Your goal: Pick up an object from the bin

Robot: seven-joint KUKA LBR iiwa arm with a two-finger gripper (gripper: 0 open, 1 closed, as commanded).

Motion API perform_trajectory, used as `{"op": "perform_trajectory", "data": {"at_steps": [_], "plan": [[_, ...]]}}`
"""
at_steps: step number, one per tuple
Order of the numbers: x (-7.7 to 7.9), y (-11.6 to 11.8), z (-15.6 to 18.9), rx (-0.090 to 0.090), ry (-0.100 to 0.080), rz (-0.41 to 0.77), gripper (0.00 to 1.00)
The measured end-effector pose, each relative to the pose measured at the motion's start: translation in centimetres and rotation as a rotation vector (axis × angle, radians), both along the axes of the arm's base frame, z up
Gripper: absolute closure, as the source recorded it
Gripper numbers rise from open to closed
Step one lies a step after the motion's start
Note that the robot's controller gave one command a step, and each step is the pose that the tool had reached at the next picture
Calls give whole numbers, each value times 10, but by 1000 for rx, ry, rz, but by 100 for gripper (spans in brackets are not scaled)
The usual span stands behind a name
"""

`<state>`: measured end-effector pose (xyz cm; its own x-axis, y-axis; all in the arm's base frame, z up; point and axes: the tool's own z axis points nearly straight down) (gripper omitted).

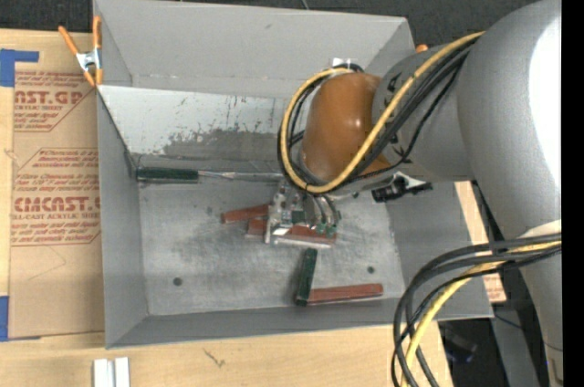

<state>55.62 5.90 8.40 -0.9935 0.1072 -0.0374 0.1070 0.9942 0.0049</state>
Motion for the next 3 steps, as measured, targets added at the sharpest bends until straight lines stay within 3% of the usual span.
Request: {"op": "perform_trajectory", "data": {"at_steps": [1,3], "plan": [[0,0,0,0,0,0,100],[-4,0,11,-1,28,1,100]]}}
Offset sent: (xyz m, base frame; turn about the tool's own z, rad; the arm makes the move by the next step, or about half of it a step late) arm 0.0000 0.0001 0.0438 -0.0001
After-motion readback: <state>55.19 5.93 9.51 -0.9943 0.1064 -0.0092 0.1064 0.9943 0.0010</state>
